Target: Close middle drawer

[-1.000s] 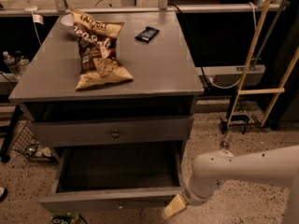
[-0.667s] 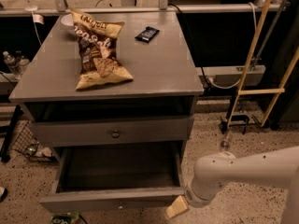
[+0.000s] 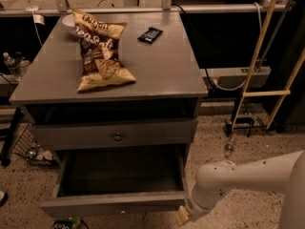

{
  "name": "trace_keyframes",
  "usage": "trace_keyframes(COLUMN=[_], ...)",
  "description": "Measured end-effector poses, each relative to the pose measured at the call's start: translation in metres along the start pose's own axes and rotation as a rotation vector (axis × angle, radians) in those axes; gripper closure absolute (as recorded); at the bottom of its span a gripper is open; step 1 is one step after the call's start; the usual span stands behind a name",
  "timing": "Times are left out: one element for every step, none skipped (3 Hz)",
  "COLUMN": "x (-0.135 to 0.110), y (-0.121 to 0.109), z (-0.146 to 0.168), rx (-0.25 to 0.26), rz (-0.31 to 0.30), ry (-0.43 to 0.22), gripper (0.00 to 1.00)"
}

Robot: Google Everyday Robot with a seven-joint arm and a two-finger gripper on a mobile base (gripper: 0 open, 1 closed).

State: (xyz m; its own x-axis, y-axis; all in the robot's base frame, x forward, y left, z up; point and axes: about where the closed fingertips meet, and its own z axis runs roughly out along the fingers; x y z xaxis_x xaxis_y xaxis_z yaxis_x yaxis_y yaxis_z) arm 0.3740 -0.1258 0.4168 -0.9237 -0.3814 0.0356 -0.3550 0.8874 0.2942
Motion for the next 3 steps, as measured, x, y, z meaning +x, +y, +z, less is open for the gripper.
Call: trace_keyframes(x=[-0.002,-0.010,-0.035], y=[0.007,0.016,0.027], z=[0.008,0.013,0.009], rx=[-0.020,-0.014,0.005], rz=[-0.013,-0.047,-0.082], ry=[0.000,-0.045,-0.155], gripper=[0.72,0.95,1.00])
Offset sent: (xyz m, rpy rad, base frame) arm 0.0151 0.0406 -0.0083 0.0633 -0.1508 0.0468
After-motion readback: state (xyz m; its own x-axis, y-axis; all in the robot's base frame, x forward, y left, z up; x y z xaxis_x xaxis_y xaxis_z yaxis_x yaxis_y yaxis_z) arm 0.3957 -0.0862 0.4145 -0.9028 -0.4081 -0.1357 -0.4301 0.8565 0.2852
